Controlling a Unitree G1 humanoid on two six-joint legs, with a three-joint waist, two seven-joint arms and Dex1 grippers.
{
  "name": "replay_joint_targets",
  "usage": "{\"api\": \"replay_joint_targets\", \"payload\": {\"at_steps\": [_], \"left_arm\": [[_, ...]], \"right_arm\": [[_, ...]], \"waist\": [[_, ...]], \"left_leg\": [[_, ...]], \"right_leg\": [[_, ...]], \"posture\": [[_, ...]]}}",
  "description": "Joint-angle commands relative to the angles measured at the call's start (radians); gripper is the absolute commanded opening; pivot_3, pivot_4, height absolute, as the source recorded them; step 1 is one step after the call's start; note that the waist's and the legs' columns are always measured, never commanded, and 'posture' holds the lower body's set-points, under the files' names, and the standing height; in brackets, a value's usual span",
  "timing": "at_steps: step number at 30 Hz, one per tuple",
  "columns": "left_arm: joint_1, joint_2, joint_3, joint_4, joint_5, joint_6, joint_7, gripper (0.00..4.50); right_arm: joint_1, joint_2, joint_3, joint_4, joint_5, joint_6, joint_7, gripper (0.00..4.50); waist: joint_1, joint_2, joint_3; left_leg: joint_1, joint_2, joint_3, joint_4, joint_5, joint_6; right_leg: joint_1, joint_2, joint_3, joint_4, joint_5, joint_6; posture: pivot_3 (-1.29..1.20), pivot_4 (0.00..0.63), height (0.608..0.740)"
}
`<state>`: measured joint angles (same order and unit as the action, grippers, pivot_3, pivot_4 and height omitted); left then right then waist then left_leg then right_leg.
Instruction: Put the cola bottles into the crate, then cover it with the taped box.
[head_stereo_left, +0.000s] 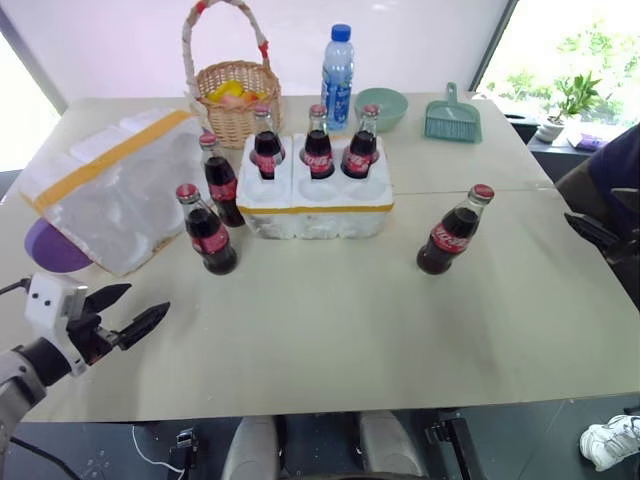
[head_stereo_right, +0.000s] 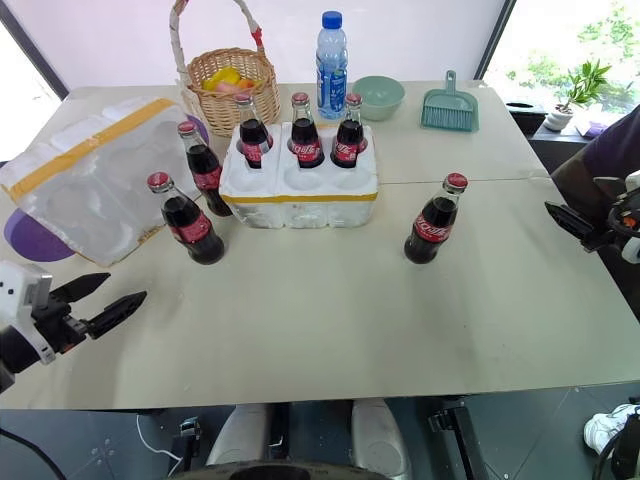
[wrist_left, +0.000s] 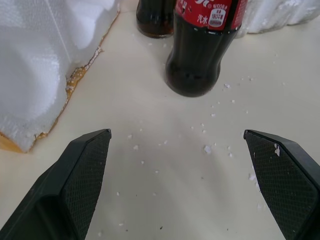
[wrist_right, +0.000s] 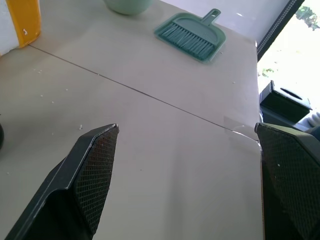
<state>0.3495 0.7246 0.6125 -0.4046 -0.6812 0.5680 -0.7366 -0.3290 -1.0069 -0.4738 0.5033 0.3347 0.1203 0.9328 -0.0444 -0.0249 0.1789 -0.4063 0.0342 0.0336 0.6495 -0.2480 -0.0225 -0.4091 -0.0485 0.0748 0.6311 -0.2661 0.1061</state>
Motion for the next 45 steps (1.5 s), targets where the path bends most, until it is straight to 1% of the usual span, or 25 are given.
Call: {"api": "replay_joint_targets", "payload": {"at_steps": [1,5,12,17,21,25,28,31,34,37,39,45], "left_arm": [[-0.012,-0.004,0.011,-0.028,0.001,-0.01,0.012,4.44],[-0.052,-0.018,0.017,-0.017,-0.02,0.013,0.05,4.44],[-0.064,-0.024,0.007,-0.029,-0.033,0.04,0.057,4.44],[-0.102,-0.036,-0.007,-0.038,-0.086,0.066,0.057,4.44],[-0.19,-0.052,-0.035,-0.016,-0.09,0.055,0.09,4.44],[-0.264,-0.06,-0.074,-0.004,-0.09,0.061,0.093,4.44],[-0.315,-0.052,-0.116,0.024,-0.055,0.044,0.089,4.44],[-0.369,-0.051,-0.139,0.074,-0.036,0.027,0.083,4.44],[-0.419,-0.051,-0.193,0.127,0.005,-0.008,0.057,4.44],[-0.474,-0.059,-0.261,0.179,0.052,-0.045,0.033,4.44],[-0.52,-0.065,-0.301,0.229,0.077,-0.068,0.012,4.44],[-0.629,-0.071,-0.399,0.367,0.158,-0.147,-0.053,4.44]], "right_arm": [[-0.005,-0.001,-0.021,-0.005,0.009,-0.023,-0.011,4.5],[0.007,0.007,-0.027,-0.008,0.013,-0.022,-0.02,4.5],[0.022,0.012,-0.033,-0.024,0.027,-0.005,-0.024,4.5],[-0.011,-0.002,-0.035,-0.002,0.05,0.026,-0.008,4.5],[-0.126,-0.054,-0.002,0.027,0.075,0.095,0.055,4.5],[-0.274,-0.135,0.065,0.025,0.104,0.204,0.217,4.5],[-0.44,-0.182,0.158,0.03,0.108,0.299,0.323,4.5],[-0.578,-0.199,0.254,0.001,0.103,0.37,0.439,4.5],[-0.676,-0.193,0.322,-0.101,0.151,0.484,0.552,4.5],[-0.732,-0.174,0.364,-0.205,0.198,0.581,0.599,4.5],[-0.742,-0.163,0.381,-0.262,0.215,0.605,0.617,4.5],[-0.766,-0.113,0.391,-0.354,0.24,0.637,0.588,4.5]], "waist": [[0.0,0.0,0.0],[0.0,0.0,0.0],[-0.001,0.0,0.0],[0.0,0.0,0.0],[0.0,0.001,0.0],[-0.001,0.003,0.001],[-0.002,0.004,0.002],[-0.001,0.004,0.002],[0.0,0.005,0.003],[0.002,0.006,0.003],[0.006,0.005,0.003],[0.007,0.005,0.003]], "left_leg": [[0.0,0.0,0.0,0.0,0.0,0.0],[0.0,0.0,0.0,0.0,0.0,0.0],[0.0,0.0,0.0,0.0,0.0,0.0],[0.0,0.0,0.0,0.0,0.0,0.0],[0.0,0.0,0.0,0.001,0.0,0.0],[0.0,0.0,0.0,0.001,0.0,0.0],[0.0,0.0,0.0,0.0,0.0,0.0],[0.0,0.0,0.0,-0.001,0.0,0.0],[0.0,0.0,0.0,-0.001,0.0,0.0],[-0.002,0.0,0.0,-0.001,0.0,0.0],[-0.002,0.0,-0.001,-0.001,0.0,0.0],[-0.003,-0.001,-0.001,-0.001,0.0,0.0]], "right_leg": [[0.0,0.0,0.0,0.0,0.0,0.0],[0.0,0.0,0.0,0.0,0.0,0.0],[0.0,0.001,0.0,0.0,0.0,0.0],[0.0,0.001,0.0,0.0,0.0,0.0],[0.0,0.001,0.0,0.001,0.0,0.0],[0.0,0.001,0.0,0.001,0.001,0.0],[-0.001,0.002,0.0,0.001,0.001,0.0],[-0.001,0.002,0.0,0.001,0.001,0.0],[-0.002,0.002,0.0,0.001,0.001,0.0],[-0.003,0.0,0.0,0.001,0.001,0.0],[-0.003,0.0,-0.001,0.001,0.001,0.0],[-0.004,-0.001,-0.001,0.001,0.001,0.001]], "posture": [[0.0,0.15,0.74],[0.0,0.15,0.74],[0.0,0.15,0.74],[0.0,0.15,0.74],[0.0,0.15,0.74],[0.0,0.15,0.74],[0.0,0.15,0.74],[0.0,0.15,0.74],[0.0,0.15,0.74],[0.0,0.15,0.74],[0.0,0.15,0.74],[0.0,0.15,0.74]]}}
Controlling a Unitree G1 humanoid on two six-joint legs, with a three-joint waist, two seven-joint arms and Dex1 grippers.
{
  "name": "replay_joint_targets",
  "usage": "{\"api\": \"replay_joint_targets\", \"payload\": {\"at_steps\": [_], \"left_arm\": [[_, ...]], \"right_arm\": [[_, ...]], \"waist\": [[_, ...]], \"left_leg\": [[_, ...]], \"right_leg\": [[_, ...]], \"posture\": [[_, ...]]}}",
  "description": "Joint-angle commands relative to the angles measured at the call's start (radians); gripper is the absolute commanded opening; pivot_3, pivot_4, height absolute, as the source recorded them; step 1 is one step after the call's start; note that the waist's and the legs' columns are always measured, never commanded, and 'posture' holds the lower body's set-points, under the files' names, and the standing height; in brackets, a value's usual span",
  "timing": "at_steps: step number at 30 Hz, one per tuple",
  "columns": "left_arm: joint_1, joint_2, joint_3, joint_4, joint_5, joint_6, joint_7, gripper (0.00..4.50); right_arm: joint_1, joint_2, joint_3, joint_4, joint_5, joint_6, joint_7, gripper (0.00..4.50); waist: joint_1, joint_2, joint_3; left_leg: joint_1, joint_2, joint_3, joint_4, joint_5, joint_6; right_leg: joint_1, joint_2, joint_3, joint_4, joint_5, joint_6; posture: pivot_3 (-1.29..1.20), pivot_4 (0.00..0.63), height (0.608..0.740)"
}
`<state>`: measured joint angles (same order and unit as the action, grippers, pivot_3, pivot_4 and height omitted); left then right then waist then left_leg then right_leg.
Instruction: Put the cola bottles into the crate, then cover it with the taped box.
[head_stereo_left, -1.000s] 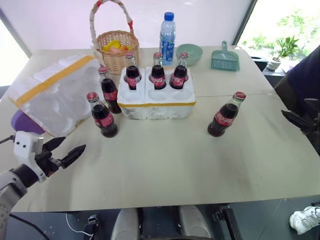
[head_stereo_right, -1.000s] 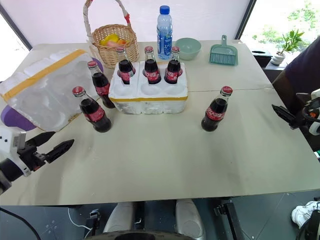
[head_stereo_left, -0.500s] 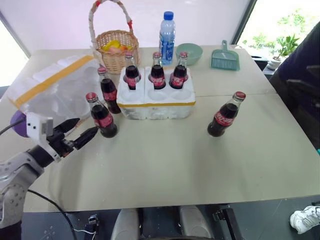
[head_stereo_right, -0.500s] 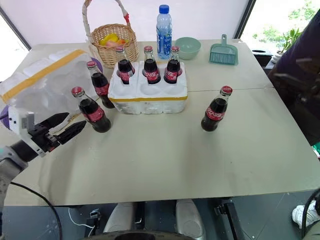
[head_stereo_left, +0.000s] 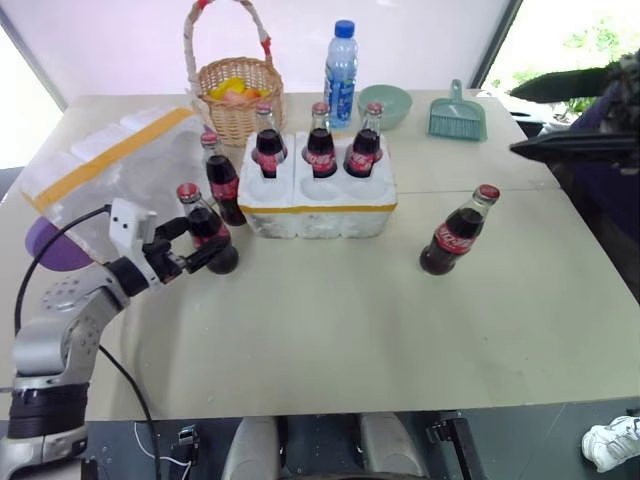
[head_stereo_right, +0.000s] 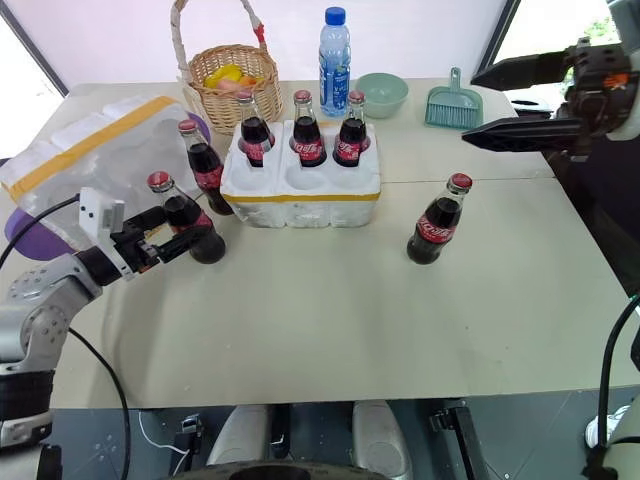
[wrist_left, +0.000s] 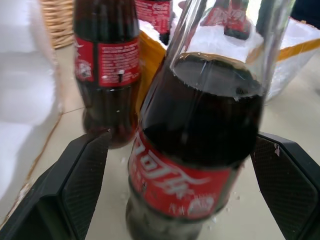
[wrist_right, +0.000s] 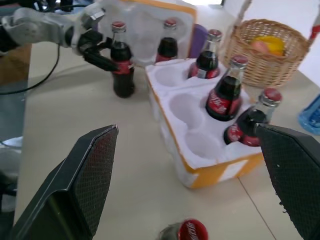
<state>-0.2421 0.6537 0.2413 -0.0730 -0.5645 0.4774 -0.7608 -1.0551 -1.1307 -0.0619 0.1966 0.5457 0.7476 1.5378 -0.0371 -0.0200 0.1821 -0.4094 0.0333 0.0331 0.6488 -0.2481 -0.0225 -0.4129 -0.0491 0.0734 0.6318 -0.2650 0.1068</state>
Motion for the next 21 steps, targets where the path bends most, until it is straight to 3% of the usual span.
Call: {"api": "replay_joint_targets", "payload": {"at_steps": [1,3,6,8,11,16,21], "left_arm": [[-0.046,-0.001,-0.04,0.054,0.056,-0.068,-0.036,4.44],[-0.057,-0.005,-0.058,0.083,0.077,-0.096,-0.053,4.44],[-0.049,0.001,-0.075,0.092,0.09,-0.114,-0.091,3.65],[-0.039,0.012,-0.07,0.083,0.087,-0.106,-0.109,2.83],[-0.025,0.034,-0.054,0.053,0.066,-0.079,-0.14,2.83],[-0.053,0.105,0.005,-0.102,-0.143,0.13,-0.219,2.83],[-0.297,0.032,-0.005,-0.159,-0.345,0.304,-0.127,2.83]], "right_arm": [[-0.044,0.019,-0.023,-0.056,0.033,0.015,-0.024,4.5],[-0.053,0.033,-0.029,-0.067,0.042,0.033,-0.043,4.5],[-0.052,0.041,-0.04,-0.082,0.05,0.039,-0.066,4.5],[-0.048,0.043,-0.047,-0.091,0.052,0.04,-0.081,4.5],[-0.044,0.042,-0.054,-0.099,0.056,0.046,-0.1,4.5],[-0.027,0.038,-0.059,-0.104,0.052,0.039,-0.112,4.5],[0.001,0.051,-0.06,-0.114,0.045,0.025,-0.133,4.5]], "waist": [[-0.001,0.0,0.0],[-0.004,0.0,0.0],[-0.005,0.0,0.0],[-0.004,0.0,0.0],[-0.006,0.0,0.0],[-0.006,0.0,0.0],[0.024,-0.002,0.003]], "left_leg": [[0.0,0.0,0.0,0.0,0.0,0.0],[0.0,0.0,0.0,0.0,0.0,0.0],[0.0,0.0,0.0,0.0,0.0,0.0],[0.0,0.0,0.0,-0.001,0.0,0.0],[-0.001,0.0,0.0,-0.001,0.0,0.0],[-0.007,0.001,-0.001,-0.001,0.0,0.001],[-0.019,0.0,-0.004,0.011,0.0,0.001]], "right_leg": [[0.0,0.0,0.0,0.0,0.001,0.002],[0.0,0.0,0.0,0.0,0.001,0.002],[-0.001,0.0,0.0,0.001,0.002,0.003],[-0.002,0.0,0.0,0.001,0.002,0.003],[-0.002,0.0,0.0,0.001,0.002,0.003],[-0.009,0.0,0.0,0.003,0.002,0.003],[-0.02,0.002,-0.002,0.016,0.002,0.004]], "posture": [[0.0,0.15,0.74],[0.0,0.15,0.74],[0.0,0.15,0.74],[0.0,0.15,0.74],[0.0,0.15,0.74],[0.0,0.15,0.74],[0.0,0.15,0.74]]}}
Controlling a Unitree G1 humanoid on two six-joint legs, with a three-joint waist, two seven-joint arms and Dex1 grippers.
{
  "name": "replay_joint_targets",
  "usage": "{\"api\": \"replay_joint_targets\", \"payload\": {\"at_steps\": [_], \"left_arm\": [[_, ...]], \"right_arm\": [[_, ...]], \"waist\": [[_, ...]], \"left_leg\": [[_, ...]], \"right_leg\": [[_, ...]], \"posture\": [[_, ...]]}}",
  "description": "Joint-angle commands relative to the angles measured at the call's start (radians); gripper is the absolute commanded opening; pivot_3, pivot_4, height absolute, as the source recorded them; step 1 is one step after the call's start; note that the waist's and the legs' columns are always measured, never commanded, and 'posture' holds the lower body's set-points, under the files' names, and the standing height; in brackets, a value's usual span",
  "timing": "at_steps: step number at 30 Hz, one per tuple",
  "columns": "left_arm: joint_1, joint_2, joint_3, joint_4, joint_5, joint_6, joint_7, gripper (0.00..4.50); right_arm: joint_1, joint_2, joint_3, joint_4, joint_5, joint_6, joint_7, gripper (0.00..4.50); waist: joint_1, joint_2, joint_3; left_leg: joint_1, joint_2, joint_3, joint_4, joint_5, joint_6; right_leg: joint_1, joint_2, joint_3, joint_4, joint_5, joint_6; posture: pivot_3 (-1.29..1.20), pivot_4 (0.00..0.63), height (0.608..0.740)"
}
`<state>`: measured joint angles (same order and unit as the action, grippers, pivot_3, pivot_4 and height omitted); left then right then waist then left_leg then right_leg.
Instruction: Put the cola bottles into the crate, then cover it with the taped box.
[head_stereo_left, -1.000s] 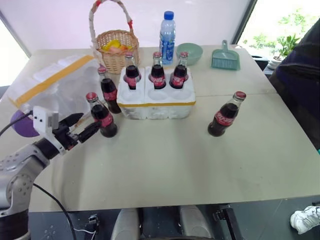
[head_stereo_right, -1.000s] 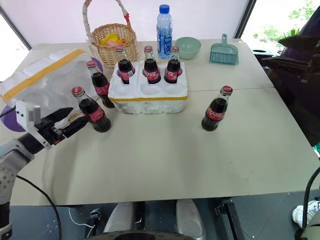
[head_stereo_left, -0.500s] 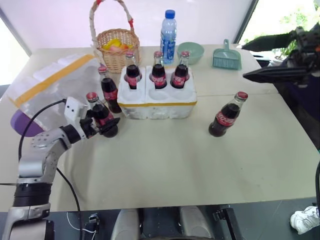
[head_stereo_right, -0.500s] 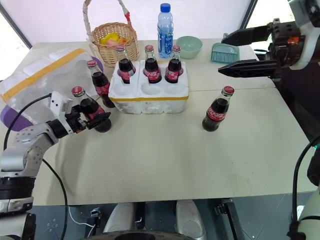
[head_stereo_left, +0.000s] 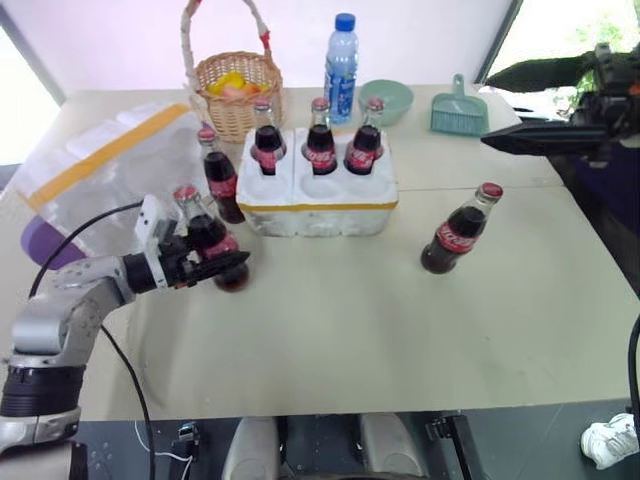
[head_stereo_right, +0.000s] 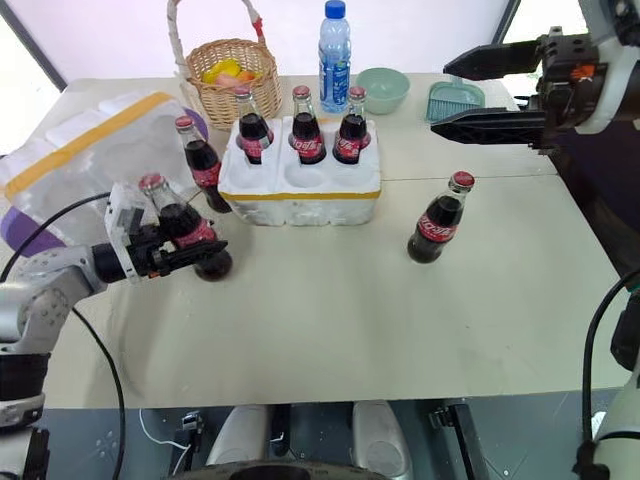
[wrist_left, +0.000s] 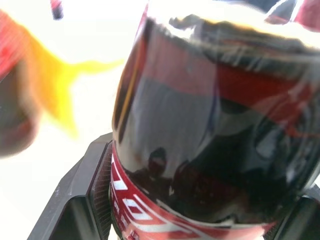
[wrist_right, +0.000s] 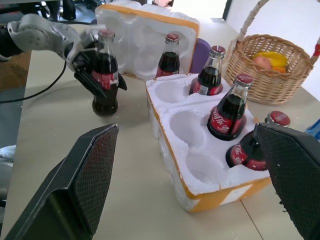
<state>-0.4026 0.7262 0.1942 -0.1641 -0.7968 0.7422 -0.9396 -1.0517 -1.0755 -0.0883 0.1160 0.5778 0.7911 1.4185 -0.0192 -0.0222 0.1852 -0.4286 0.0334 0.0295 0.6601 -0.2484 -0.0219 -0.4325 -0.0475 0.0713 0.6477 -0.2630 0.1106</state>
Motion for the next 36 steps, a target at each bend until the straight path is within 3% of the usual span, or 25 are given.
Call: {"api": "replay_joint_targets", "payload": {"at_steps": [1,4,12,23,30,32,34,36], "left_arm": [[-0.186,-0.07,0.025,-0.062,-0.119,0.054,0.081,2.83],[-0.318,-0.177,-0.021,-0.004,-0.075,0.033,0.164,2.83],[-0.549,-0.379,-0.175,0.343,0.265,-0.246,0.286,2.83],[-0.598,-0.476,-0.28,0.544,0.45,-0.366,0.212,2.83],[-0.609,-0.524,-0.325,0.702,0.582,-0.342,0.29,2.83],[-0.617,-0.54,-0.312,0.737,0.596,-0.339,0.314,3.89],[-0.611,-0.546,-0.308,0.736,0.603,-0.347,0.315,4.46],[-0.589,-0.544,-0.289,0.686,0.584,-0.337,0.301,4.46]], "right_arm": [[0.002,-0.001,-0.035,-0.034,0.014,-0.017,-0.021,4.5],[0.011,0.016,-0.035,-0.037,0.012,-0.013,-0.049,4.5],[0.046,0.042,-0.057,-0.072,0.02,-0.008,-0.12,4.5],[0.12,0.041,-0.082,-0.105,0.035,-0.021,-0.178,4.5],[0.144,0.048,-0.059,-0.105,0.019,-0.056,-0.193,4.5],[0.143,0.051,-0.055,-0.105,0.019,-0.06,-0.195,4.5],[0.142,0.053,-0.053,-0.103,0.016,-0.064,-0.195,4.5],[0.143,0.056,-0.05,-0.103,0.013,-0.068,-0.198,4.5]], "waist": [[0.008,0.0,0.0],[0.006,0.0,0.0],[0.001,0.0,0.0],[0.007,0.0,0.001],[0.008,0.0,0.001],[0.009,0.0,0.0],[0.008,0.001,0.0],[0.007,0.001,0.0]], "left_leg": [[0.0,0.0,-0.001,0.002,0.0,0.0],[0.002,-0.001,-0.002,0.006,0.0,0.0],[0.002,-0.001,-0.002,0.005,0.0,0.0],[0.0,-0.002,-0.002,0.005,0.0,0.0],[0.001,-0.002,-0.002,0.005,0.0,0.0],[0.002,-0.002,-0.002,0.005,0.0,0.0],[0.002,-0.002,-0.002,0.006,0.0,0.0],[0.003,-0.002,-0.002,0.006,0.0,0.0]], "right_leg": [[0.001,0.0,-0.001,0.001,0.0,0.0],[0.006,0.001,-0.001,0.001,0.0,0.0],[0.005,0.003,0.0,0.001,0.001,0.003],[0.003,0.002,0.0,0.0,0.001,0.003],[0.004,0.002,0.0,0.0,0.002,0.003],[0.005,0.002,0.0,0.001,0.002,0.003],[0.006,0.002,0.0,0.001,0.002,0.004],[0.006,0.002,0.001,0.001,0.002,0.004]], "posture": [[0.0,0.15,0.74],[0.0,0.15,0.74],[0.0,0.15,0.74],[0.0,0.15,0.74],[0.0,0.15,0.74],[0.0,0.15,0.74],[0.0,0.15,0.74],[0.0,0.15,0.74]]}}
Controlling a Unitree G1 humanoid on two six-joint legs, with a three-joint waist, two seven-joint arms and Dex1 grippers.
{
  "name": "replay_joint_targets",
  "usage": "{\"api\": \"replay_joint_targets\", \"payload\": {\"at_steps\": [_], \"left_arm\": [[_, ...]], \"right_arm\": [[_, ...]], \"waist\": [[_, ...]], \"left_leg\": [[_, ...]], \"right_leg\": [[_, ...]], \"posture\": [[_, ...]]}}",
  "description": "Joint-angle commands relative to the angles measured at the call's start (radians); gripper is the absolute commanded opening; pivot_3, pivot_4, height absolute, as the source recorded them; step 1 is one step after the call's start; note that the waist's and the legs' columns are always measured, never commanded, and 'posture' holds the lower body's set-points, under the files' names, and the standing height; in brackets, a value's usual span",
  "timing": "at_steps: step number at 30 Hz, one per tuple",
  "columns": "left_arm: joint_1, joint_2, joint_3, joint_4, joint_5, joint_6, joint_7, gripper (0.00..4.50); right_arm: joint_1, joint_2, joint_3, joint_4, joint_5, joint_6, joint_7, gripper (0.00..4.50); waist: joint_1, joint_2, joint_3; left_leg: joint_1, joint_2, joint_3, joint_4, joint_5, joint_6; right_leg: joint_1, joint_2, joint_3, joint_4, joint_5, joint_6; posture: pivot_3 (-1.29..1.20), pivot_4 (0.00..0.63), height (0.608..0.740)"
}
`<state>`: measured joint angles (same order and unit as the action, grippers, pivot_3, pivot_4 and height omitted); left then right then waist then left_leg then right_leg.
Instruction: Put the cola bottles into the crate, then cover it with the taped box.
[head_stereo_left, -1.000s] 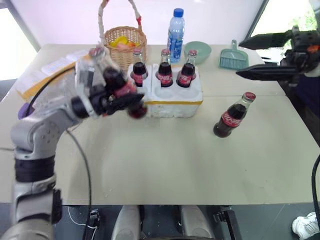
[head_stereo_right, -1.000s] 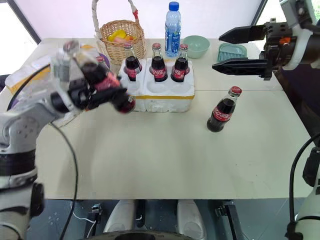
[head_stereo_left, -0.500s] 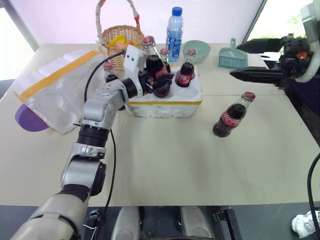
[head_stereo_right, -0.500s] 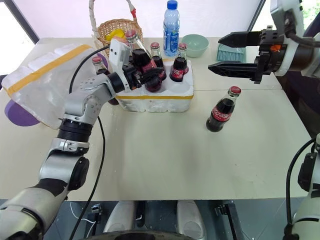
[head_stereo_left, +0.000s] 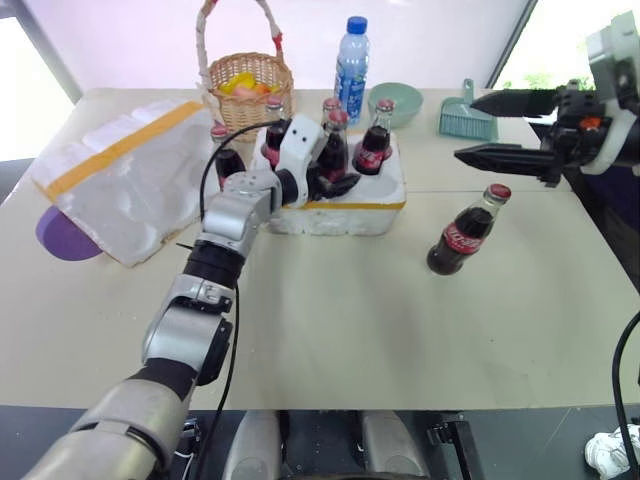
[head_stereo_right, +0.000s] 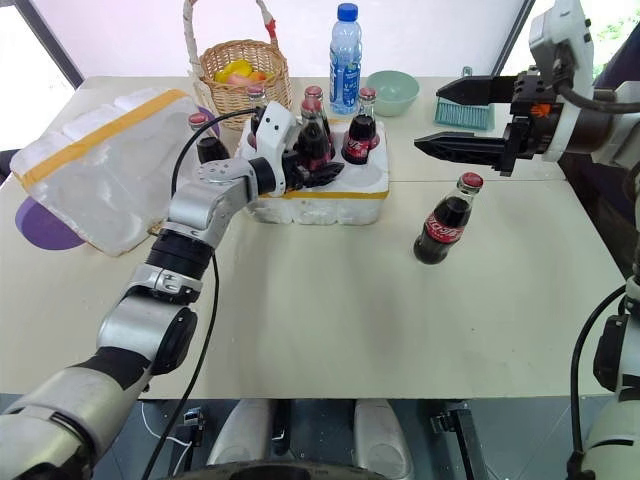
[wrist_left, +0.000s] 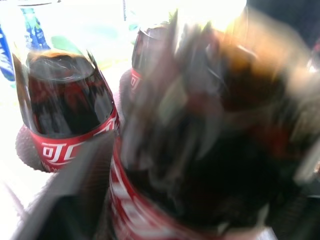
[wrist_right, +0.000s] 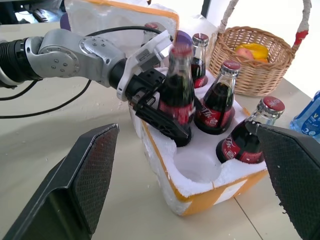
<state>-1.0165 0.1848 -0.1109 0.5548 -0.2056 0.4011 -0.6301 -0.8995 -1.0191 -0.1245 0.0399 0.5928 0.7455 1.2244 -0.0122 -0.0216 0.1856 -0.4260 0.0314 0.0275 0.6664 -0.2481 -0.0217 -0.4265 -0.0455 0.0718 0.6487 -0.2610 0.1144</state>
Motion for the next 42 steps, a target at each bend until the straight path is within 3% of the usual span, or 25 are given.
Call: {"api": "replay_joint_targets", "payload": {"at_steps": [1,7,11,13,20,28,42], "left_arm": [[0.045,0.004,0.035,-0.08,-0.035,0.017,-0.028,4.46],[0.253,0.11,0.17,-0.49,-0.281,0.133,-0.191,4.46],[0.417,0.232,0.338,-0.707,-0.448,0.266,-0.173,4.46],[0.481,0.286,0.394,-0.75,-0.455,0.285,-0.133,4.46],[0.579,0.369,0.443,-0.683,-0.324,0.191,0.006,4.46],[0.519,0.336,0.337,-0.522,-0.204,0.067,0.034,4.46],[0.423,0.323,0.296,-0.329,-0.134,-0.04,0.02,4.46]], "right_arm": [[-0.006,0.002,-0.013,-0.029,-0.002,-0.023,-0.005,4.5],[0.022,0.006,-0.019,-0.045,0.002,-0.026,-0.011,4.5],[0.022,0.009,-0.019,-0.039,0.003,-0.024,-0.014,4.5],[0.022,0.009,-0.02,-0.036,0.003,-0.025,-0.013,4.5],[0.027,0.021,-0.02,-0.034,0.005,-0.024,-0.024,4.5],[0.022,0.026,-0.019,-0.038,0.007,-0.018,-0.037,4.5],[0.058,0.016,-0.043,-0.051,0.007,-0.021,-0.07,4.5]], "waist": [[-0.001,0.0,0.0],[-0.008,0.001,0.0],[-0.006,0.001,0.0],[-0.006,0.001,0.0],[0.002,0.001,0.0],[-0.001,0.001,0.0],[-0.001,0.001,0.0]], "left_leg": [[0.0,0.0,0.0,0.0,0.0,0.0],[0.0,0.001,0.0,-0.002,0.0,0.0],[0.0,0.001,0.0,-0.002,0.0,0.0],[0.0,0.001,0.0,-0.001,0.0,0.0],[0.0,0.001,0.0,0.0,0.0,0.0],[0.001,0.001,0.0,0.0,0.0,0.0],[0.001,0.001,0.0,0.0,0.0,0.0]], "right_leg": [[0.0,0.0,0.0,0.0,0.0,0.0],[-0.002,0.0,0.0,0.001,0.0,0.0],[-0.002,0.0,0.0,0.001,0.0,0.0],[-0.001,0.0,0.0,0.001,0.0,0.0],[0.001,-0.001,-0.001,0.0,0.0,0.0],[0.001,-0.001,0.0,0.001,0.0,0.0],[0.0,-0.001,-0.001,0.001,0.0,0.0]], "posture": [[0.0,0.15,0.74],[0.0,0.15,0.74],[0.0,0.15,0.74],[0.0,0.15,0.74],[0.0,0.15,0.74],[0.0,0.15,0.74],[0.0,0.15,0.74]]}}
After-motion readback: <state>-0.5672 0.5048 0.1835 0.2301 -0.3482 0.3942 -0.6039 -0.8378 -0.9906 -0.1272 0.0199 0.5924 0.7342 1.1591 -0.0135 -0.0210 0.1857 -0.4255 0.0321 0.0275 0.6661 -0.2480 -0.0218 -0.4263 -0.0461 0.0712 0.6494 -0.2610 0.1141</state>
